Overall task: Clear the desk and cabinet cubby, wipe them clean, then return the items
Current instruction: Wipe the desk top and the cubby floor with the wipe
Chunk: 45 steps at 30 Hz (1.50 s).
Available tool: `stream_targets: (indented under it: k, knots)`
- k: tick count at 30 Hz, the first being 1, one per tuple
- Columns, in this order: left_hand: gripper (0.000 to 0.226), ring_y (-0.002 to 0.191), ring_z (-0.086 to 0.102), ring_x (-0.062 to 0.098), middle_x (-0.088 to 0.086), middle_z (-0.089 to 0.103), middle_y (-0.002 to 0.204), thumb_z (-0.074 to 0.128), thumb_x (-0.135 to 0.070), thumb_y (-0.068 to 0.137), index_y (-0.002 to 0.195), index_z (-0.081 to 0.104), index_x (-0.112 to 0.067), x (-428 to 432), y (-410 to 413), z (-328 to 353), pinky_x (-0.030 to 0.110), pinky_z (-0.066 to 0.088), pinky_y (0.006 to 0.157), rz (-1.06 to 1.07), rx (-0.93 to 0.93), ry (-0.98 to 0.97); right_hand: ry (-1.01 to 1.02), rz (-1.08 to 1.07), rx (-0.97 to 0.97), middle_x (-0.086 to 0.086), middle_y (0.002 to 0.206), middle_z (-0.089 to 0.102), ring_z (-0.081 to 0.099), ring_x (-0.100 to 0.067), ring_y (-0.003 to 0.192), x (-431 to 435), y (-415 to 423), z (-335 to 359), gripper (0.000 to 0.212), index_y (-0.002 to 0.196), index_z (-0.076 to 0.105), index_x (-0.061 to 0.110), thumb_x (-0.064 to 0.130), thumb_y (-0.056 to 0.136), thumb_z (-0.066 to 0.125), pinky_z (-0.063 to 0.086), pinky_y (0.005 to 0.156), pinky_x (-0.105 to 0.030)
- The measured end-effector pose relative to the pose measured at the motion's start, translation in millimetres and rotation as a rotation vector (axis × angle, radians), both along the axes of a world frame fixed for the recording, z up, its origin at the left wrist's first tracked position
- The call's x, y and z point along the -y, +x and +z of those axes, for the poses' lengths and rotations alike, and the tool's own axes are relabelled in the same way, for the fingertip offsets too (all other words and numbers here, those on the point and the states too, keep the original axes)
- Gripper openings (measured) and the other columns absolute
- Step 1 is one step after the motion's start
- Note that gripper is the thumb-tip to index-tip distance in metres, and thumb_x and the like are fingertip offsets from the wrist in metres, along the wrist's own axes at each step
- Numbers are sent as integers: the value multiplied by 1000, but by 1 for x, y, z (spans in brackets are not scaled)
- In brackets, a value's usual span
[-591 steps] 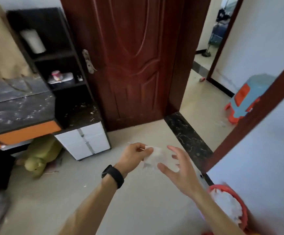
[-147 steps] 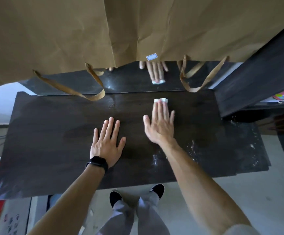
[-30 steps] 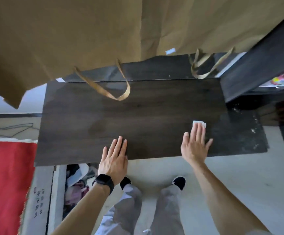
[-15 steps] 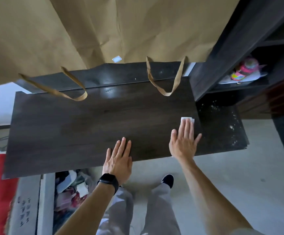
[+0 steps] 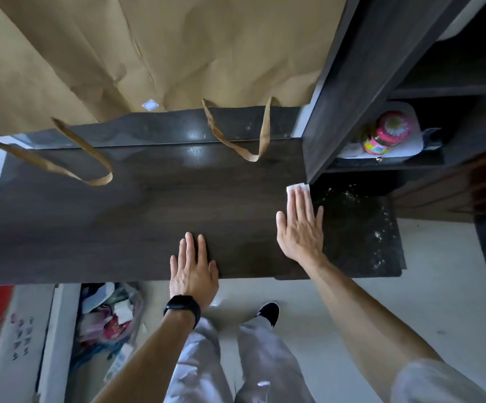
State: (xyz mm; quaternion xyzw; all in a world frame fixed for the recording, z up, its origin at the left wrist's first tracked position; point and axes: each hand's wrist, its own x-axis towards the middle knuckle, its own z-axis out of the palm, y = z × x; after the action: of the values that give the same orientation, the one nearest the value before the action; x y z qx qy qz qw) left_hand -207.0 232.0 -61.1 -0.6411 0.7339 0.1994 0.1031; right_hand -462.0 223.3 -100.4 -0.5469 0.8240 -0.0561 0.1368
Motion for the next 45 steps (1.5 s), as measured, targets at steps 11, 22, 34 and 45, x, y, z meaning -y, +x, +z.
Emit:
stream_targets:
  k: [11,22,34,45]
  knots:
    - [68,152,2,34,18,0,164,37,-35,101,157,10,-9,-8,-31,-4,52,15,120,66,41,41,-33,-321,172,-15,158,31,46,-32,130,-96,44,5,68,157,13,5,42,103,31,43,104,-39]
    - [67,152,2,32,17,0,165,35,-35,102,157,8,-9,-11,-34,-3,52,16,120,63,92,43,-8,-139,22,-19,165,3,-2,-29,154,-66,48,3,75,156,6,-2,50,104,23,9,124,-52]
    - [59,152,0,16,0,-3,166,24,-38,104,158,6,-25,-1,2,3,50,11,120,-78,80,58,-12,79,26,-7,167,6,1,-20,154,-33,42,-3,68,158,10,9,47,104,23,11,124,-50]
    - [62,153,0,19,1,-3,166,25,-41,103,159,6,-21,-3,3,-1,53,12,120,-80,8,40,68,-68,-38,-11,167,1,-2,-23,154,-40,38,1,71,158,3,5,49,104,19,10,124,-52]
